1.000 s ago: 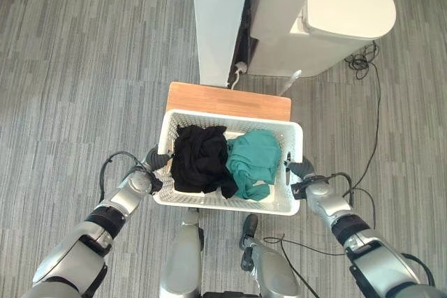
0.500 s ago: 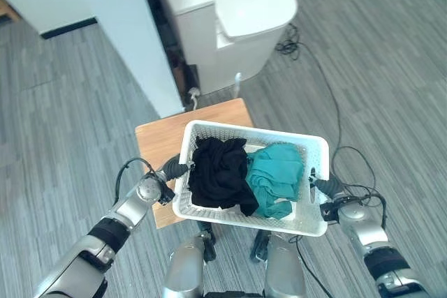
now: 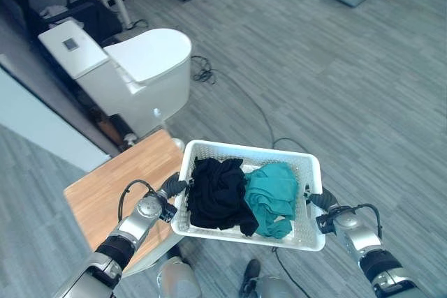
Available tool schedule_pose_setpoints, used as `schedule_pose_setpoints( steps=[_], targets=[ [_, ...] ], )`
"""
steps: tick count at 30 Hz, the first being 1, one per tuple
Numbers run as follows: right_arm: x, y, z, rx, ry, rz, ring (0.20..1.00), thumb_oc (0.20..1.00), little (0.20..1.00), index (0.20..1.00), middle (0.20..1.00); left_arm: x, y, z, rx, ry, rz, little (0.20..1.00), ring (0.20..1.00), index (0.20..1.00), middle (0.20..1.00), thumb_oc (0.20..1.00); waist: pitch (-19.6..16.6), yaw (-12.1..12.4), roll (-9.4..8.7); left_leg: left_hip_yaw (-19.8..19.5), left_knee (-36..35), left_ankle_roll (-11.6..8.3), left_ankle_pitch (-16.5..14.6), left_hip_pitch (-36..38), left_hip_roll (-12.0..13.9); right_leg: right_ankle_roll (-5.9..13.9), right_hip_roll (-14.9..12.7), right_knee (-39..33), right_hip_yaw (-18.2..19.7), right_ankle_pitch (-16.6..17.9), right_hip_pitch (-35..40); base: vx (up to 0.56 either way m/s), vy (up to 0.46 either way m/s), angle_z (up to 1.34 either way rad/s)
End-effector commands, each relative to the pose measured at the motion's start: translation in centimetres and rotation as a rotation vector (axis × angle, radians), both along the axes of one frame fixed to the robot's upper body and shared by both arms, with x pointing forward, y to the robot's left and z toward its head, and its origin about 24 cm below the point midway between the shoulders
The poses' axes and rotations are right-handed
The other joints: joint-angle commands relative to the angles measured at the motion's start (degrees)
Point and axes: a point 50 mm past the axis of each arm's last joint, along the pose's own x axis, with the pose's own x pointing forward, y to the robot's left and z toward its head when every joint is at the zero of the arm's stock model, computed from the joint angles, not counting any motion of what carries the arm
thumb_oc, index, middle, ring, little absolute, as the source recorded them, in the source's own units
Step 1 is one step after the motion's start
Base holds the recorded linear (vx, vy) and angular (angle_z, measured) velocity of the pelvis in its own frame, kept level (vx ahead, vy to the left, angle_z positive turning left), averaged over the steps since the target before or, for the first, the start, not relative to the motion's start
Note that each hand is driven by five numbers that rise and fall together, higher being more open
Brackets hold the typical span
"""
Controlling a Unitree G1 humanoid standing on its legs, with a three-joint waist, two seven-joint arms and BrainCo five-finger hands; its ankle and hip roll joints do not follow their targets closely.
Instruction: Grab the laundry basket,head to the washer,open it,put in the laundry and shut it.
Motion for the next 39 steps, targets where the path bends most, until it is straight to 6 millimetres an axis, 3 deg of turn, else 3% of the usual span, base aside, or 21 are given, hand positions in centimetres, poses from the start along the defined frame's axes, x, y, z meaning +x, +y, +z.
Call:
schedule_pose_setpoints(
  steps=[1,2,3,4,5,7,8,15,22,28,29,32,33,35,36,37,39],
  targets=[
    [3.2,-1.0,5.8,0.037,-0.238,0.043,0.2,0.2,0.2,0.2,0.2,4.3,0.4,5.0,-0.004,-0.192,0.045,0.2,0.2,0.2,0.2,0.2,2.5,2.0,0.78,-15.4,2.3,-3.49,-7.2,-6.8,-10.0,1.59,-2.7,-2.9,2.4,-4.5,1.3,-0.26,-0.118,-0.22],
    [3.8,-0.2,5.8,0.045,-0.237,0.066,0.2,0.2,0.2,0.2,0.2,4.7,-0.4,5.6,-0.002,-0.211,0.025,0.2,0.2,0.2,0.2,0.2,2.5,2.1,0.16,-21.6,8.7,-2.82,-10.9,-6.0,-13.7,1.48,-3.1,-2.5,3.5,-3.6,0.2,-0.26,-0.116,-0.24],
    [3.9,-0.2,5.9,0.045,-0.238,0.066,0.2,0.2,0.2,0.2,0.2,4.7,-0.4,5.6,-0.002,-0.212,0.025,0.2,0.2,0.2,0.2,0.2,2.4,2.0,0.14,-21.7,8.7,-2.77,-10.7,-6.2,-13.7,1.49,-3.1,-2.5,3.4,-3.5,0.0,-0.12,-0.087,-0.29],
    [4.1,0.3,5.5,0.059,-0.223,0.069,0.2,0.2,0.2,0.2,0.2,5.0,-0.9,6.0,-0.004,-0.221,0.007,0.2,0.2,0.2,0.2,0.2,1.9,1.9,0.07,-25.8,11.6,-2.04,-13.4,-4.5,-16.7,1.6,-2.5,-2.7,4.7,-3.0,-0.5,-0.01,-0.029,-0.32],
    [3.9,0.1,5.3,0.065,-0.215,0.06,0.2,0.2,0.2,0.2,0.2,5.1,-1.3,6.1,-0.007,-0.226,-0.002,0.2,0.2,0.2,0.2,0.2,0.8,1.2,0.71,-24.7,8.6,-1.37,-15.9,-1.8,-16.6,1.99,-1.8,-3.4,4.7,-2.9,-0.2,0.0,-0.004,-0.39],
    [3.7,-0.2,5.2,0.071,-0.214,0.046,0.2,0.2,0.2,0.2,0.2,5.2,-1.6,6.3,-0.012,-0.232,-0.008,0.2,0.2,0.2,0.2,0.2,-0.4,0.6,1.17,-22.4,4.6,-1.0,-16.6,0.4,-16.1,2.51,-1.7,-4.5,4.3,-2.4,-0.2,0.02,0.063,-0.13],
    [3.4,-0.4,4.9,0.08,-0.206,0.025,0.2,0.2,0.2,0.2,0.2,5.5,-2.0,6.5,-0.022,-0.236,-0.006,0.2,0.2,0.2,0.2,0.2,-1.9,-0.4,2.12,-20.6,-0.9,-0.9,-17.5,3.3,-16.1,3.24,-1.7,-5.2,4.0,-1.6,-0.1,-0.04,0.083,0.19],
    [1.9,0.3,2.9,0.132,-0.161,0.02,0.2,0.2,0.2,0.2,0.2,5.0,-1.9,6.0,-0.022,-0.229,-0.01,0.2,0.2,0.2,0.2,0.2,-3.6,-1.2,2.36,-20.8,-5.2,-0.54,-16.5,5.5,-18.0,3.74,-3.4,-6.0,3.2,0.5,0.1,-0.02,0.051,0.1],
    [1.9,1.1,2.6,0.156,-0.158,0.034,0.2,0.2,0.2,0.2,0.2,4.3,-1.1,4.9,-0.005,-0.189,0.0,0.2,0.2,0.2,0.2,0.2,-4.5,-1.2,2.61,-20.3,-8.1,-0.17,-15.3,7.0,-18.3,3.86,-3.3,-6.4,3.7,0.7,0.5,0.01,0.008,-0.05],
    [2.5,0.5,4.6,0.139,-0.244,0.026,0.2,0.2,0.2,0.2,0.2,5.4,-1.4,5.5,0.049,-0.192,-0.007,0.2,0.2,0.2,0.2,0.2,-3.4,-2.7,1.84,-19.8,-3.7,-1.67,-15.1,5.5,-15.8,2.48,-2.0,-3.7,4.3,-1.7,0.1,-0.01,-0.107,0.04],
    [2.5,-0.2,5.2,0.13,-0.271,0.008,0.2,0.2,0.2,0.2,0.2,5.9,-1.9,6.1,0.062,-0.205,-0.026,0.2,0.2,0.2,0.2,0.2,-2.8,-2.9,1.29,-19.1,3.3,-3.37,-12.5,3.7,-12.3,1.27,0.0,-4.4,4.7,-2.6,1.6,0.01,-0.323,0.05],
    [2.4,-0.8,5.6,0.116,-0.286,-0.006,0.2,0.2,0.2,0.2,0.2,6.2,-2.0,6.5,0.067,-0.219,-0.027,0.2,0.2,0.2,0.2,0.2,-1.8,-2.3,0.85,-21.0,12.8,-3.77,-8.0,-0.3,-9.5,-0.13,2.0,-5.3,5.6,-2.9,3.0,0.02,-0.215,0.02],
    [2.2,-0.8,5.7,0.11,-0.29,0.001,0.2,0.2,0.2,0.2,0.2,6.4,-2.3,6.8,0.07,-0.229,-0.033,0.2,0.2,0.2,0.2,0.2,-0.6,-1.9,0.81,-23.8,19.9,-2.35,-6.7,-4.0,-10.2,-1.21,2.9,-5.3,6.7,-3.3,3.5,0.03,-0.2,-0.22],
    [2.2,-0.8,5.8,0.106,-0.292,0.003,0.2,0.2,0.2,0.2,0.2,6.5,-2.4,6.8,0.069,-0.231,-0.033,0.2,0.2,0.2,0.2,0.2,-0.1,-1.7,0.82,-24.9,21.1,-1.71,-7.3,-6.0,-11.8,-1.24,3.0,-5.3,6.8,-3.4,3.5,0.05,-0.062,-0.4],
    [2.2,-0.3,5.6,0.113,-0.281,0.029,0.2,0.2,0.2,0.2,0.2,6.5,-2.2,6.8,0.066,-0.229,-0.023,0.2,0.2,0.2,0.2,0.2,0.5,-0.4,0.98,-27.8,18.1,-0.28,-11.5,-9.9,-20.0,-0.71,3.2,-4.6,8.5,-3.9,3.5,0.14,0.01,-0.22],
    [2.3,0.1,5.5,0.12,-0.279,0.043,0.2,0.2,0.2,0.2,0.2,6.5,-1.9,6.8,0.07,-0.228,-0.018,0.2,0.2,0.2,0.2,0.2,0.5,0.3,0.99,-28.4,14.6,0.03,-12.6,-10.6,-22.5,-0.29,3.7,-4.6,9.1,-4.3,3.7,0.13,0.033,-0.09],
    [2.4,0.4,5.5,0.127,-0.282,0.052,0.2,0.2,0.2,0.2,0.2,6.4,-1.7,6.9,0.068,-0.234,-0.014,0.2,0.2,0.2,0.2,0.2,0.3,0.9,1.3,-28.9,9.7,-0.12,-11.4,-11.7,-23.3,-0.01,4.3,-4.5,9.5,-4.8,3.8,0.2,-0.012,-0.3]
  ],
)
